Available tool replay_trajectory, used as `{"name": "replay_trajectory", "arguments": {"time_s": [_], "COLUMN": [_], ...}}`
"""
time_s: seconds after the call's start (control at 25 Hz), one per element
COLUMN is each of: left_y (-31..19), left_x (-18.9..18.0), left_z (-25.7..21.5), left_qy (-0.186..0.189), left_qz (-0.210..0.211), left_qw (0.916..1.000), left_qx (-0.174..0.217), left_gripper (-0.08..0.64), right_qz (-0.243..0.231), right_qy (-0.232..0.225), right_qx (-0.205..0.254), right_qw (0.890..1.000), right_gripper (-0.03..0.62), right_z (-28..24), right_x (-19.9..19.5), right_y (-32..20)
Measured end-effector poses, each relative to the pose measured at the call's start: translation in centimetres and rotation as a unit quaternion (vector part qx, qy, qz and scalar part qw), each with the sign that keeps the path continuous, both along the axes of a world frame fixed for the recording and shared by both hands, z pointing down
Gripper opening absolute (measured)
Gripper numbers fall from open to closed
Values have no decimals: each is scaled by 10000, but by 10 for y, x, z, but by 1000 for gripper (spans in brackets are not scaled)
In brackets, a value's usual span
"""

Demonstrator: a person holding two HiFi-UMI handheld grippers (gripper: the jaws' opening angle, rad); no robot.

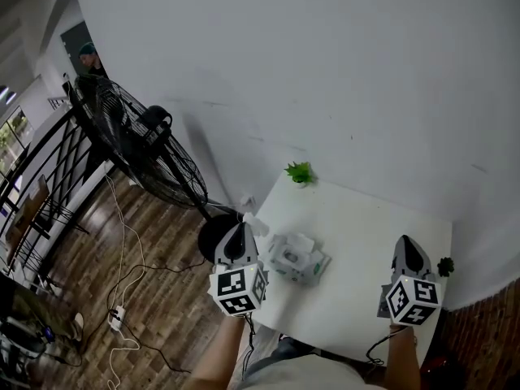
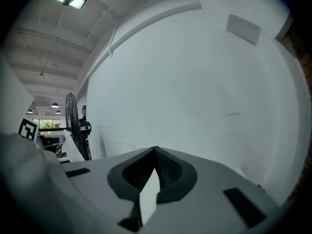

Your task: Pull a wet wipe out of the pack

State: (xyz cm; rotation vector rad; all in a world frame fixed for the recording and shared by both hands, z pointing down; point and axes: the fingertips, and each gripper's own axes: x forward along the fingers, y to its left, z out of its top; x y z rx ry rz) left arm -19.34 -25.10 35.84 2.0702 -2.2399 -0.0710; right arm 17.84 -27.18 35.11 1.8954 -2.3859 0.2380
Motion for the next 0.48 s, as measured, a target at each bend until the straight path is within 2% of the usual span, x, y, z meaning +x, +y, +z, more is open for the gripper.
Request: {"name": "replay_trajectory", "arguments": {"time_s": [0.48], "left_y": [-1], "left_x": [-7], "left_z": [3], "left_qy": [13], "left_qz": [-7], "left_qw": [10000], "left_qx": [-95], "left_gripper": [14], "right_qz": [-66], "right_qy": [-57], "right_qx": [-42], "right_qw": [10000], "right_gripper": [0], "right_z": [1], "right_x": [-12], "right_y": [-5]}}
